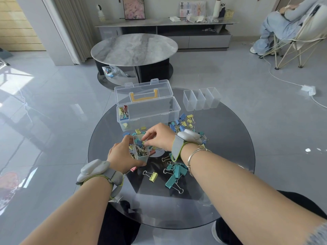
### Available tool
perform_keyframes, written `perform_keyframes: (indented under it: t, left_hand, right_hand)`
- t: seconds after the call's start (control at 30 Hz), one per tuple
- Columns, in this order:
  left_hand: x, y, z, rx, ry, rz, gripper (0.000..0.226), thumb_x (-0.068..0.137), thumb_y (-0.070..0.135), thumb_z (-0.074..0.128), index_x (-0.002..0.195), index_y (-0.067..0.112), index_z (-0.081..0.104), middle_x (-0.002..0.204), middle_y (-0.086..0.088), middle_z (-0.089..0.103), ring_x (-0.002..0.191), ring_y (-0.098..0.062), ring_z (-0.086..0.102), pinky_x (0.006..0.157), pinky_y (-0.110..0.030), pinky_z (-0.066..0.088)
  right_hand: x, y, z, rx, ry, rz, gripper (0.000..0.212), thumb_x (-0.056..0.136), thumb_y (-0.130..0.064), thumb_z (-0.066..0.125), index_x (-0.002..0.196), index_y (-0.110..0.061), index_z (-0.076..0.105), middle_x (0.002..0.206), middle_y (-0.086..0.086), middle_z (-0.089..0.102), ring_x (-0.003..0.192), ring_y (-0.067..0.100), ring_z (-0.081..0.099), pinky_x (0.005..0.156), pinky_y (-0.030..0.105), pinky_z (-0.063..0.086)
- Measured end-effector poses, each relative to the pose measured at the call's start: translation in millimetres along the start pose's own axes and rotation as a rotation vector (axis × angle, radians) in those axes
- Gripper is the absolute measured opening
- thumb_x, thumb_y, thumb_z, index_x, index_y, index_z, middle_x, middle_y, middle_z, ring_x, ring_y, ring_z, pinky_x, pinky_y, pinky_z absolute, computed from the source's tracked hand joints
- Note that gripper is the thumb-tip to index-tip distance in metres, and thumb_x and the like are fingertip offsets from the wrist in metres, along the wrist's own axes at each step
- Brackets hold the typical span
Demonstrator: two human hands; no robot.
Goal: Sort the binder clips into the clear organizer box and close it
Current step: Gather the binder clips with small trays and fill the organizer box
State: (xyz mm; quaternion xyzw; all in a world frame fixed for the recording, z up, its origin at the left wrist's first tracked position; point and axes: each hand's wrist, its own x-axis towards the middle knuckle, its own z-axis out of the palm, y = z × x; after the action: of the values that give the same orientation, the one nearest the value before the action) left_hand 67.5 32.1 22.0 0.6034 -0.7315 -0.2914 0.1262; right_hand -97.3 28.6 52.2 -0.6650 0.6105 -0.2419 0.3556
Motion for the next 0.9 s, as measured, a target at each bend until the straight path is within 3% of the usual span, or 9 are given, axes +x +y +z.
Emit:
perform_keyframes:
  t: [0.2,0.37,0.47,0.57,0.83,0.9]
  left_hand:
    - [-0.5,-1.1,-0.1,-0.003,-0.004,-0.004,0.086,0.059,0.042,0.085,0.129,0.02,0.039,0.127,0.002,0.056,0.115,-0.027,0.051,0.101,-0.046,0.041]
    - [-0.8,-1.2,-0.3,-0.002,0.005,0.0,0.087,0.058,0.042,0.086,0.129,0.02,0.04,0.127,0.002,0.056,0.115,-0.026,0.05,0.101,-0.045,0.041]
    - [-0.9,-1.2,0.2,-0.002,0.015,0.01,0.087,0.057,0.041,0.086,0.128,0.02,0.04,0.127,0.002,0.057,0.116,-0.025,0.05,0.1,-0.045,0.041]
    - [-0.2,-0.9,1.1,-0.004,0.01,0.006,0.087,0.058,0.041,0.086,0.128,0.021,0.039,0.127,0.002,0.056,0.115,-0.025,0.05,0.1,-0.046,0.041]
    - [0.6,0.0,1.5,-0.011,0.001,-0.005,0.084,0.059,0.041,0.085,0.126,0.021,0.039,0.125,0.001,0.057,0.112,-0.025,0.051,0.099,-0.047,0.042]
    - [0.7,-1.1,1.2,-0.011,-0.004,-0.005,0.084,0.06,0.041,0.085,0.127,0.021,0.039,0.126,0.001,0.056,0.114,-0.026,0.051,0.1,-0.047,0.042]
  right_hand:
    - [2.1,2.6,2.4,-0.032,-0.011,-0.011,0.016,0.076,-0.016,0.078,0.092,-0.012,0.078,0.091,0.005,0.074,0.085,0.02,0.067,0.078,0.027,0.051]
    - [1.4,1.3,1.2,-0.147,0.036,-0.046,0.013,0.071,-0.026,0.081,0.08,-0.017,0.078,0.069,-0.013,0.055,0.077,0.012,0.055,0.067,0.023,0.038]
    - [-1.8,3.3,0.2,-0.149,0.046,-0.04,0.015,0.07,-0.032,0.081,0.067,-0.019,0.074,0.07,-0.012,0.056,0.081,0.015,0.06,0.061,0.024,0.04]
    - [-3.8,4.9,-2.1,-0.154,0.061,-0.043,0.018,0.072,-0.037,0.079,0.066,-0.021,0.074,0.074,-0.013,0.054,0.084,0.015,0.059,0.064,0.025,0.04]
    - [0.5,2.1,2.1,-0.237,0.044,-0.051,0.006,0.074,-0.026,0.077,0.071,-0.021,0.075,0.086,-0.009,0.058,0.088,0.016,0.058,0.071,0.026,0.042]
    - [3.0,-0.6,-1.0,-0.178,0.018,-0.028,0.004,0.075,-0.02,0.075,0.072,-0.018,0.075,0.08,-0.008,0.06,0.086,0.016,0.06,0.07,0.025,0.042]
